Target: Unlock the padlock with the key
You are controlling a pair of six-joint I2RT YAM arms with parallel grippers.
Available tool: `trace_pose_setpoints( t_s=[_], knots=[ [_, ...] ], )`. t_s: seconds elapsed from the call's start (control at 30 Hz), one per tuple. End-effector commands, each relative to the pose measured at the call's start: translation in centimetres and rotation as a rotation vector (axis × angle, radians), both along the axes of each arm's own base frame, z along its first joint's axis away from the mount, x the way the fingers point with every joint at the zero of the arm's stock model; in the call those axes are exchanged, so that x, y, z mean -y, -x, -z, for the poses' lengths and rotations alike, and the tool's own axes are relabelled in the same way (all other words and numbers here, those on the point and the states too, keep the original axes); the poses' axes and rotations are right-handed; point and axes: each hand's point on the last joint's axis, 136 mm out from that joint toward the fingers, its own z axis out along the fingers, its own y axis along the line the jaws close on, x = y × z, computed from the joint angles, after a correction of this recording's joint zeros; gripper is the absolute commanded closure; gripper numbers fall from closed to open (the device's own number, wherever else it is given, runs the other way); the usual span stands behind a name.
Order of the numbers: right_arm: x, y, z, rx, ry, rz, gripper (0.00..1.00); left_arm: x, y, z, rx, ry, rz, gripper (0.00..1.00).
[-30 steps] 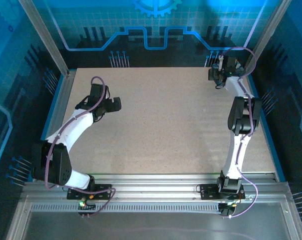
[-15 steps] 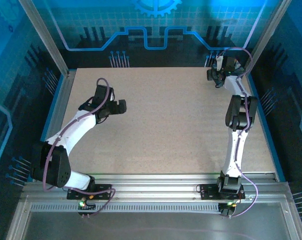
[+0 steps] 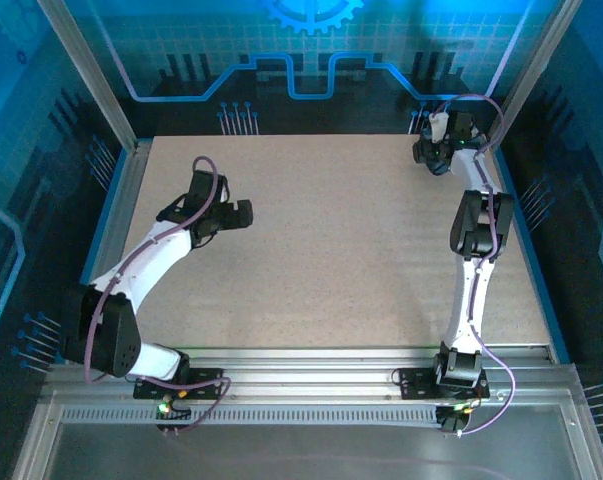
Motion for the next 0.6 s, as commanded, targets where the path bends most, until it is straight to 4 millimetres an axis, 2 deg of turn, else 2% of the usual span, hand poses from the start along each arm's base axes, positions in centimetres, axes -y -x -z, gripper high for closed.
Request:
trace_pose_setpoints(
  t_s=[0.0,0.27,0.4,0.57],
  knots=[
    [-3.7,4.9,4.0,-0.206,-0.028,-0.112,0.23,0.3,0.6,-2.1,0.042,0.001,0.025,0.01],
    [-8.9,9.9,1.6,-0.244,-0.016,-0.246,0.22,0.3,1.0,-3.7,0.091,0.013,0.036,0.01],
    [-11.8,12.9,1.6,-0.298,-0.03,-0.271,0.23,0.3,1.5,-4.5,0.106,0.022,0.045,0.01],
    [-16.8,17.7,2.1,-0.382,-0.063,-0.302,0.22,0.2,2.7,-5.1,0.087,0.02,0.06,0.01]
  ],
)
